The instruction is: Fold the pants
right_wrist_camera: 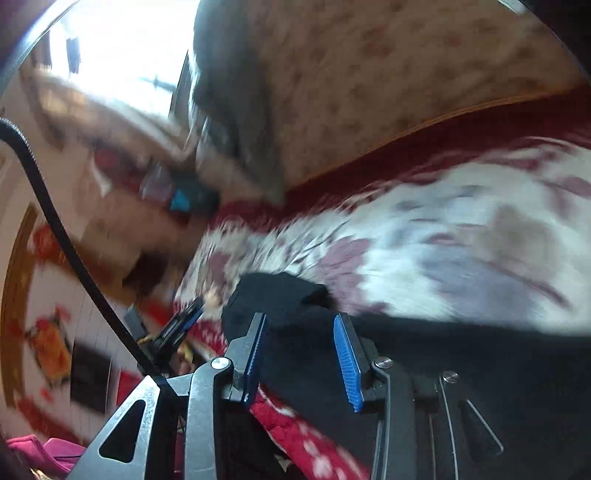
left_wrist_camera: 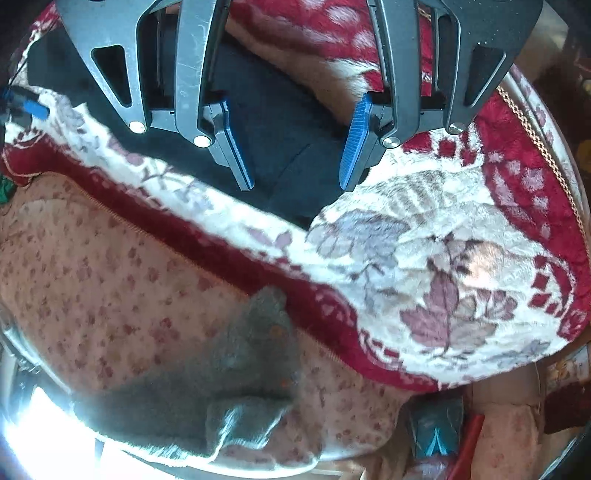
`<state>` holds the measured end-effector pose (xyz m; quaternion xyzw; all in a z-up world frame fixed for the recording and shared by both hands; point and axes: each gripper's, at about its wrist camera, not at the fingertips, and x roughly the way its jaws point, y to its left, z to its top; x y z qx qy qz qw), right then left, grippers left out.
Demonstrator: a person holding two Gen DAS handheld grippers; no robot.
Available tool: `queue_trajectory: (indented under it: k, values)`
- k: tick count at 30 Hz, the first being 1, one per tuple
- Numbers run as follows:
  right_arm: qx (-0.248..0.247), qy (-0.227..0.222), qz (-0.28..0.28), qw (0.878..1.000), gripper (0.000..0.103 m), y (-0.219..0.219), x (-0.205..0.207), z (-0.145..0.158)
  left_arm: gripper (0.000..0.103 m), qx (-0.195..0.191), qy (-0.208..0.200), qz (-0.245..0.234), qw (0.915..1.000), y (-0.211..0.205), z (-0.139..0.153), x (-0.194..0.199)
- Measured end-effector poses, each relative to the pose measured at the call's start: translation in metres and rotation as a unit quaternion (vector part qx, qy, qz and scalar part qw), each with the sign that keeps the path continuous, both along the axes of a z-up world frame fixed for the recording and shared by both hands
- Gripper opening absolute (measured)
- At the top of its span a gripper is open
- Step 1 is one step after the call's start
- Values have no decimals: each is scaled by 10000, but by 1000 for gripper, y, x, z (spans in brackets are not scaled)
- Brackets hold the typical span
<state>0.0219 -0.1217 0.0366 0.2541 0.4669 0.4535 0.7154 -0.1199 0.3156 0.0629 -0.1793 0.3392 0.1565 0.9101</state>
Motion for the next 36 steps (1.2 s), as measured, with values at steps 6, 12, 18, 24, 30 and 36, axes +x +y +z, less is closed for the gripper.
queue_trajectory:
  k: [6, 12, 18, 24, 30, 36]
  values:
    - [-431, 786, 766, 9930, 36, 69, 44, -29, 47, -789, 240, 224, 9963, 29, -25, -10]
    - [-433, 1277, 1154, 9841, 37, 86, 56, -55, 63, -1773, 0, 90, 9841, 31, -38, -24]
    - [-252, 1417, 1213, 9821, 39, 108, 62, -64, 63, -1821, 234, 16, 9830, 21, -50, -4]
    - [16, 1541, 1195, 9808, 39, 118, 66, -71, 63, -2055, 320, 111, 9781, 24, -66, 18]
    - [134, 1168, 1136, 9865, 35, 128, 67, -61, 23, -1941, 289, 135, 9805, 25, -60, 28]
    - [305, 762, 1508, 9851, 35, 147, 68, -33, 20, -1353, -254, 341, 9899, 24, -30, -2]
